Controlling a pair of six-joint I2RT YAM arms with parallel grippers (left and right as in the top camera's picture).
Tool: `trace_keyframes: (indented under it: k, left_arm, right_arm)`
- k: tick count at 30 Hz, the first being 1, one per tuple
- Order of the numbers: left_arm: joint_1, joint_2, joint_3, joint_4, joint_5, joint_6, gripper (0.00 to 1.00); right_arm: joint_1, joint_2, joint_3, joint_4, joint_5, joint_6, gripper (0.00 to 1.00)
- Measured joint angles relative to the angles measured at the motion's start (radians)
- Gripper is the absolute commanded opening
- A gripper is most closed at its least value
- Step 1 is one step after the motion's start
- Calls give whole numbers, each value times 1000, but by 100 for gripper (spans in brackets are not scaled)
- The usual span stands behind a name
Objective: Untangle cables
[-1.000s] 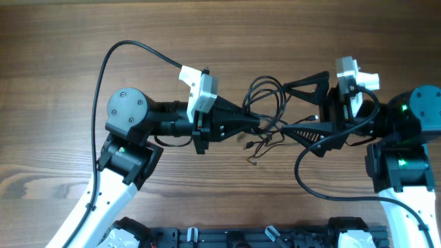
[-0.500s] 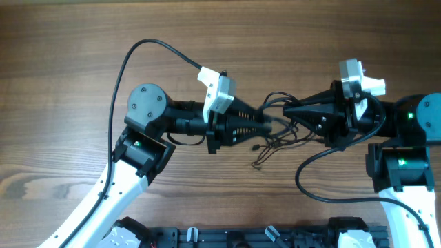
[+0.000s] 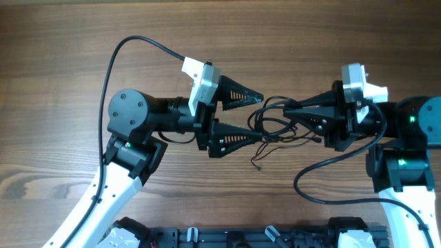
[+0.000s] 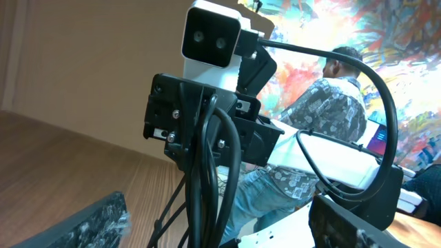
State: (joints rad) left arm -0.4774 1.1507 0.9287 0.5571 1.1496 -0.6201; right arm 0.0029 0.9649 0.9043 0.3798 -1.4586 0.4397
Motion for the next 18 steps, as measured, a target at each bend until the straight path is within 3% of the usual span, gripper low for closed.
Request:
trace_keyframes:
  k: [5,9,14,18]
  left_arm:
    - [0,0,0,-17,1,-11,80]
    - [0,0,0,-97,-21,-34,82]
    - [-4,2,1,-213,-182,-163,82]
    - [-54,5,0,-214,-280,-209,76]
  right_arm:
    - [0,0,0,3,18,0,4]
    - [0,0,0,17,156,11,4]
    - [0,0,-1,124,257,25,4]
    - [0,0,-1,126,271,27,4]
